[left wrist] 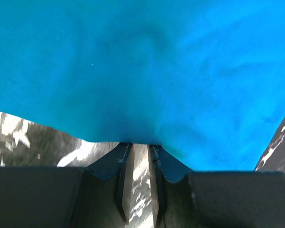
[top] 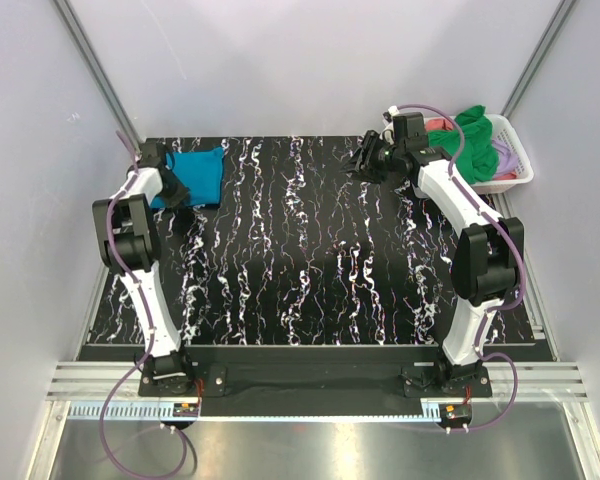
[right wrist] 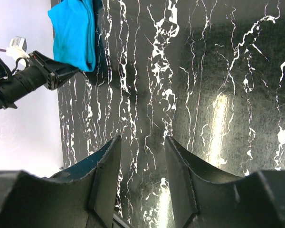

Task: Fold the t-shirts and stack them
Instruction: Neatly place the folded tshirt to the corner

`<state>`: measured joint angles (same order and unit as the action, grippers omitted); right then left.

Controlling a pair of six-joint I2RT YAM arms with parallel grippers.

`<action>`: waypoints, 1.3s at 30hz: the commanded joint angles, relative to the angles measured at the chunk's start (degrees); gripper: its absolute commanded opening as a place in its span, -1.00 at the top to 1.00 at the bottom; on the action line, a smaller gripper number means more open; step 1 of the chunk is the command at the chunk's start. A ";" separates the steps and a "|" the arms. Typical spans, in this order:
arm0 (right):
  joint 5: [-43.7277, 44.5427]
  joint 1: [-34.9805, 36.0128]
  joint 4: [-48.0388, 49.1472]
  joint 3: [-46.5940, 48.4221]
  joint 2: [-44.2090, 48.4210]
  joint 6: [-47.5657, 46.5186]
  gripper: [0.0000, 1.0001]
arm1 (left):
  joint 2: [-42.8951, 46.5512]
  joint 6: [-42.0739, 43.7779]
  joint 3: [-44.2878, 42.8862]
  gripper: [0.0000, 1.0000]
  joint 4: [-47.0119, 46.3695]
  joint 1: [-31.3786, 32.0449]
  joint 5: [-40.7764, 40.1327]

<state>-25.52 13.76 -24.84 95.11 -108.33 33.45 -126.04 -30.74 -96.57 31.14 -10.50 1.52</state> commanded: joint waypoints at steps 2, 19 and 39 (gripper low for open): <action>1.00 -0.05 2.60 0.95 1.11 0.47 0.01 | -1.84 -1.08 -5.46 0.55 -0.37 -0.83 -1.08; 9.07 1.09 -10.48 -0.10 8.74 -2.25 -0.81 | 18.88 1.91 13.50 0.41 -6.35 1.53 11.73; 9.35 1.27 -19.72 -10.03 35.46 1.00 -0.99 | 68.29 -5.03 33.20 -0.98 -7.57 29.66 20.54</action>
<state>-16.95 14.68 -43.64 86.04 -76.79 33.69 -61.67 -33.17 -64.12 27.38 17.32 21.43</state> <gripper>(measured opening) 0.994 0.984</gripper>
